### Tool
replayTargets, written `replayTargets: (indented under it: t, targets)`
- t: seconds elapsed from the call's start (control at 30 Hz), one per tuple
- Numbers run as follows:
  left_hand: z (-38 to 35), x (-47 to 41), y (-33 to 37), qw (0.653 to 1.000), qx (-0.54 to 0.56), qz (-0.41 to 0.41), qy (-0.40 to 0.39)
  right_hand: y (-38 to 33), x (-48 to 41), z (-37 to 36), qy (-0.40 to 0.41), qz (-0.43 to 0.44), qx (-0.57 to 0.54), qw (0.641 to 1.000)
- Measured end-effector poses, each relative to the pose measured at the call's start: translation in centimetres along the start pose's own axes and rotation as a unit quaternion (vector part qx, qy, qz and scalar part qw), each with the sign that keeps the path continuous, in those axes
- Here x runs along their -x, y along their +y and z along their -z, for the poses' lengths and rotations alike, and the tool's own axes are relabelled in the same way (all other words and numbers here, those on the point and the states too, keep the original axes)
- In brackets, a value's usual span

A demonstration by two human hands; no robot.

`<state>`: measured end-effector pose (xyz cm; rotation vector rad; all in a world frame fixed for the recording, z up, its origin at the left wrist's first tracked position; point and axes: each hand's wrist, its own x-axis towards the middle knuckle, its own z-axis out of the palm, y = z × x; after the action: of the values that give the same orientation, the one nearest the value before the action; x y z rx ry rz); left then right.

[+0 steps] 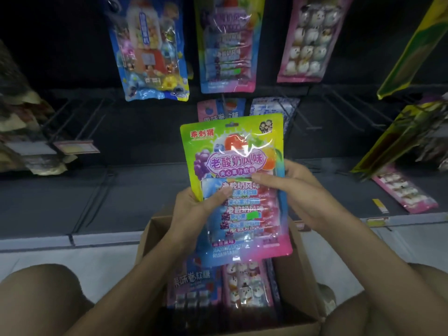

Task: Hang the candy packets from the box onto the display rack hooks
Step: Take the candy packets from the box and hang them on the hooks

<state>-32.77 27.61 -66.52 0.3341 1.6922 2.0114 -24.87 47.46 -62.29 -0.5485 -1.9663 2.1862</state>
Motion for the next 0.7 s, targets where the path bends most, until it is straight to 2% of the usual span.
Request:
replayTargets:
  t: [0.1, 0.23, 0.33, 0.47, 0.57, 0.7]
  targets:
    - [-0.5, -0.5, 1.7, 0.999, -0.007, -0.038, 0.020, -1.5, -0.1, 0.2, 0.003, 0.043, 0.002, 0.999]
    - [-1.2, -1.2, 4.5, 0.996, 0.049, -0.059, 0.037, -2.8, -0.7, 0.2, 0.032, 0.087, -0.005, 0.996]
    - [-1.9, -1.5, 6.0, 0.997, 0.057, -0.052, 0.014, -3.2, -1.5, 0.2, 0.058, 0.105, -0.046, 0.992]
    - [-2.3, -1.7, 7.9, 0.999, 0.040, -0.011, -0.012, -3.7, -2.0, 0.5, 0.044, 0.110, -0.082, 0.990]
    - [-2.3, -1.9, 9.0, 0.999, 0.040, 0.005, -0.002, -4.9, -2.1, 0.4, 0.033, 0.117, -0.058, 0.991]
    - [-2.9, -2.8, 10.7, 0.999, 0.027, -0.014, 0.018, -7.2, -2.8, 0.1, 0.029, 0.123, -0.021, 0.992]
